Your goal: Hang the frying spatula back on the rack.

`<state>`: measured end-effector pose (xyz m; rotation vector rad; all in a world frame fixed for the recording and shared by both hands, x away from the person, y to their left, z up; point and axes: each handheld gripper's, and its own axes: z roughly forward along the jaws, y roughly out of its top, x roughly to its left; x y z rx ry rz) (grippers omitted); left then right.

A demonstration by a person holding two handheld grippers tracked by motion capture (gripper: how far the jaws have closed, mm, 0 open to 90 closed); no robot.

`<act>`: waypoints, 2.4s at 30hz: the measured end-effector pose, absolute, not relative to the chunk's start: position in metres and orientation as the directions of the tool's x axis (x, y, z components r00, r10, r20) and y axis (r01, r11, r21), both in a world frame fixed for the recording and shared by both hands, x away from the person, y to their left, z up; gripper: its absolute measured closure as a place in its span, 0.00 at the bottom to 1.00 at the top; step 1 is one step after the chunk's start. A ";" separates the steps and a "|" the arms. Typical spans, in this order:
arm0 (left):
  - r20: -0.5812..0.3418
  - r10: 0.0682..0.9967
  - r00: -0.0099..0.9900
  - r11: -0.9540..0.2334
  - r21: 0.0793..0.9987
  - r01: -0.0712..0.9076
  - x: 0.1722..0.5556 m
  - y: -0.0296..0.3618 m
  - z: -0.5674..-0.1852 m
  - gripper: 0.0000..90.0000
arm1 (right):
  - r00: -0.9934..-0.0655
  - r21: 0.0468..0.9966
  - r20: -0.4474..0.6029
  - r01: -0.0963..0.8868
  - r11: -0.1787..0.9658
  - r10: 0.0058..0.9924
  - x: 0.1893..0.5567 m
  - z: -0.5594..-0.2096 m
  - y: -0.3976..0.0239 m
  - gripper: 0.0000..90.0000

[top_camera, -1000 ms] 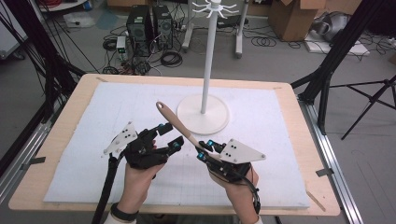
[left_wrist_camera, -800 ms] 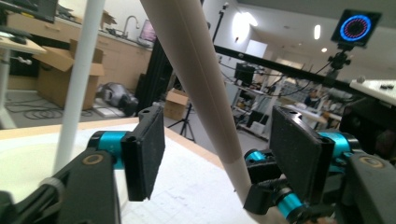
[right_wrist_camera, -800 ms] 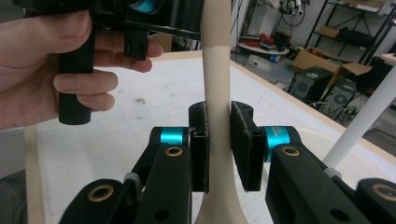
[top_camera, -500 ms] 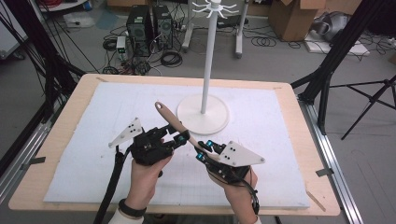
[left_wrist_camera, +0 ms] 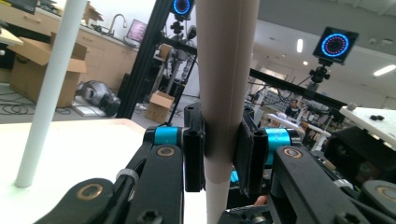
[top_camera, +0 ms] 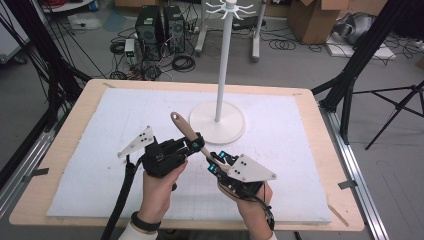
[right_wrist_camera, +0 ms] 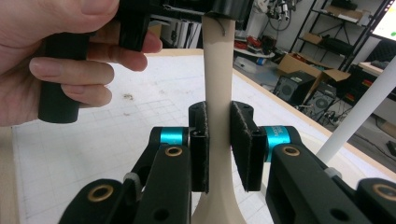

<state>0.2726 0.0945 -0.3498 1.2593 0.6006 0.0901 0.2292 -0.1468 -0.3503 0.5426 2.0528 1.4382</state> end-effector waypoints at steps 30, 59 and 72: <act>-0.098 -0.031 0.995 -0.020 0.995 0.097 0.275 0.087 -0.311 0.84 | -0.990 0.959 0.082 0.109 0.262 0.113 0.257 -0.340 -0.162 0.63; -0.115 0.096 0.989 0.058 0.992 0.110 0.273 0.125 -0.314 0.40 | -0.989 0.979 0.044 0.071 0.191 0.142 0.265 -0.333 -0.177 0.87; -0.022 0.419 0.908 -0.066 0.996 0.055 0.237 0.208 -0.350 0.22 | -0.973 0.980 0.043 0.085 0.181 0.227 0.305 -0.305 -0.191 0.87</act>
